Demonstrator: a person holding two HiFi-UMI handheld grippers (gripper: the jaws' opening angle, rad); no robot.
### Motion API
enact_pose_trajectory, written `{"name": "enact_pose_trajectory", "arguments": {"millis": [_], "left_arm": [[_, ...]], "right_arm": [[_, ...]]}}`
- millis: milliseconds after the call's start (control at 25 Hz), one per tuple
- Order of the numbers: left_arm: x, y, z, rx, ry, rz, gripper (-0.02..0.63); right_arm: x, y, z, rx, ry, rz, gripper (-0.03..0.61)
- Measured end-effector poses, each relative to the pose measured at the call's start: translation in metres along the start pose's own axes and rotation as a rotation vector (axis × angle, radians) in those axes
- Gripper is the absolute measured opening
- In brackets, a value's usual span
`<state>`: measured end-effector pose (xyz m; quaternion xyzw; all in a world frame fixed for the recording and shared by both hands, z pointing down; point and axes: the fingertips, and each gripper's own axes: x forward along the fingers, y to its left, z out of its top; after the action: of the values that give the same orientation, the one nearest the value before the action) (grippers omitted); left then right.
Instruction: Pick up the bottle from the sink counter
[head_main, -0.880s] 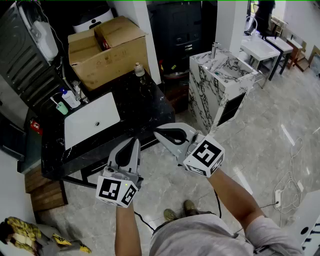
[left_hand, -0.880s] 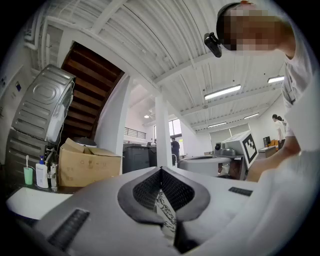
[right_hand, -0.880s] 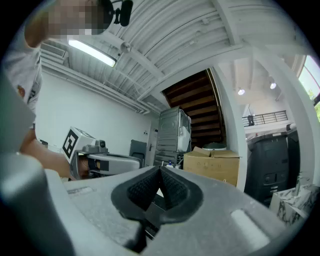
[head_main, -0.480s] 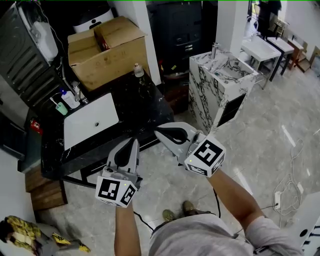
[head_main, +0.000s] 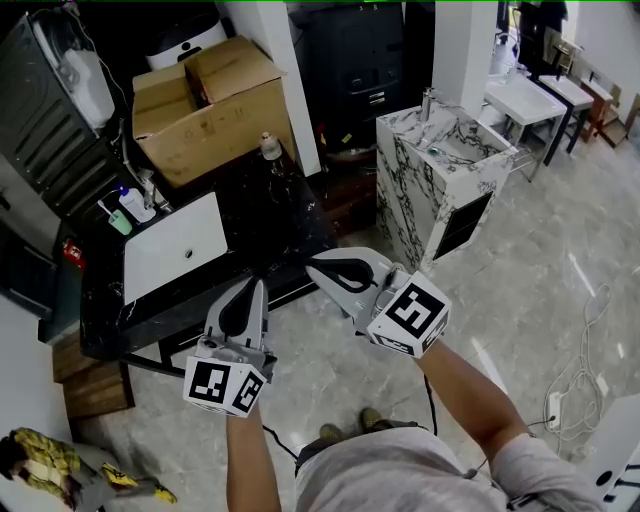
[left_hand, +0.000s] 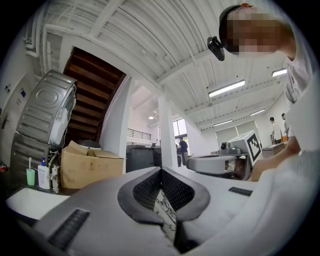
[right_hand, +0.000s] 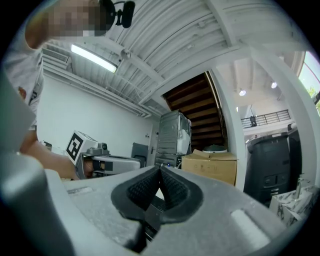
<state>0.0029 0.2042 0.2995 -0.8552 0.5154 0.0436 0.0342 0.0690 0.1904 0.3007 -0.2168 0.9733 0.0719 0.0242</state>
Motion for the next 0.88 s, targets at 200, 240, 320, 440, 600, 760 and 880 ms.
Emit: {"name": "enact_pose_trajectory", "arguments": {"millis": [200, 240, 320, 440, 600, 760, 880], "left_arm": [[0.013, -0.005, -0.002, 0.005, -0.005, 0.018, 0.002], [0.014, -0.005, -0.002, 0.006, -0.005, 0.021, 0.002], [0.017, -0.003, 0.0, 0.011, -0.005, 0.027, 0.002], [0.022, 0.005, 0.001, 0.016, -0.007, 0.038, 0.002], [0.032, 0.022, -0.001, 0.017, -0.012, 0.048, 0.002], [0.048, 0.045, -0.006, 0.006, -0.025, 0.049, 0.002], [0.063, 0.066, -0.008, 0.01, -0.032, 0.04, 0.002]], "right_arm": [[-0.009, -0.019, -0.005, 0.003, 0.001, 0.006, 0.002], [-0.009, -0.021, -0.005, 0.003, 0.002, 0.007, 0.001], [-0.009, -0.026, -0.006, 0.003, 0.002, 0.011, 0.0], [-0.004, -0.034, -0.007, 0.003, -0.001, 0.015, 0.0], [0.007, -0.043, -0.017, 0.006, 0.012, 0.022, 0.002], [0.025, -0.058, -0.022, -0.011, 0.02, 0.017, 0.001], [0.044, -0.075, -0.026, -0.022, 0.027, 0.009, 0.002]]}}
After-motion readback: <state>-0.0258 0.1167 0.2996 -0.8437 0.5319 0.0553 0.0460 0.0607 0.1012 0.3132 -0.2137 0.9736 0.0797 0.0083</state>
